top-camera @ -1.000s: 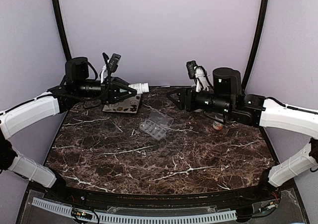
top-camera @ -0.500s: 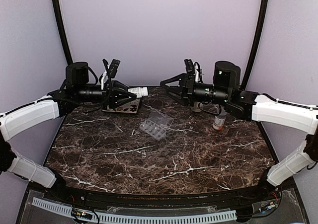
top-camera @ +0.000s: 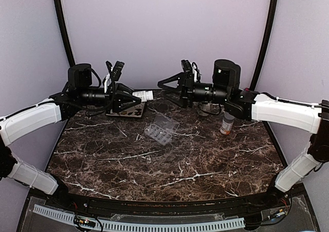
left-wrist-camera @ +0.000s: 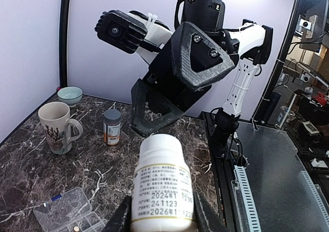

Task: Sort the pills into containers
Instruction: Open the lid of the pill bottle.

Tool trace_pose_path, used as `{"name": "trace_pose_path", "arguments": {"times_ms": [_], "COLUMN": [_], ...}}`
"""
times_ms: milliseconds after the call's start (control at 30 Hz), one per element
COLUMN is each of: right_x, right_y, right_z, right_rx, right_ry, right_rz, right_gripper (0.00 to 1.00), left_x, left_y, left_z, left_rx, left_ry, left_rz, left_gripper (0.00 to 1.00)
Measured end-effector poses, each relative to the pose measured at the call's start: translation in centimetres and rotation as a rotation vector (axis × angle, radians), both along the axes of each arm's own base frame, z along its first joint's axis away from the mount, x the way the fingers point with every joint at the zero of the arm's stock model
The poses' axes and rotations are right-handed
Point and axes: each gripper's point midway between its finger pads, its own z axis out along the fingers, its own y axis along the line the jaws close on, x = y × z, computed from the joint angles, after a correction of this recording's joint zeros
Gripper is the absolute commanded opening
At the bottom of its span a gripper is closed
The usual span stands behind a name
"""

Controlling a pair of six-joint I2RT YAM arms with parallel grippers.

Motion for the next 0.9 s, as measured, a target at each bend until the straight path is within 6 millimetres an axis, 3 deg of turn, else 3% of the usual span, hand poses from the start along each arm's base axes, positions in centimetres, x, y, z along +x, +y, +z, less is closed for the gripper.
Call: {"name": "trace_pose_path", "arguments": {"times_ms": [100,433,700,900], "right_x": [-0.1,0.1,-0.4,-0.3], "right_y": [0.4,1.8,2.3,2.8], "right_z": [0.4,-1.6,-0.3,-1.0], "right_rx": [0.011,-0.019,0.000,-0.013], "right_ry": [-0.006,0.035,0.021,0.032], "right_rz": [0.013,0.042,0.065,0.076], "right_gripper": [0.61,0.59,0.53,0.49], "left_x": [0.0,0.1,0.1,0.1], "left_y": [-0.2,-0.4,-0.5,-0.5], "left_z": [-0.2,-0.4,-0.3,-0.1], "left_rx": [0.002,0.008,0.008,0.007], "left_ry": [0.010,0.024,0.024,0.023], "left_rz": [-0.013,-0.029,-0.040,-0.043], "left_gripper": [0.00,0.00,0.00,0.00]}}
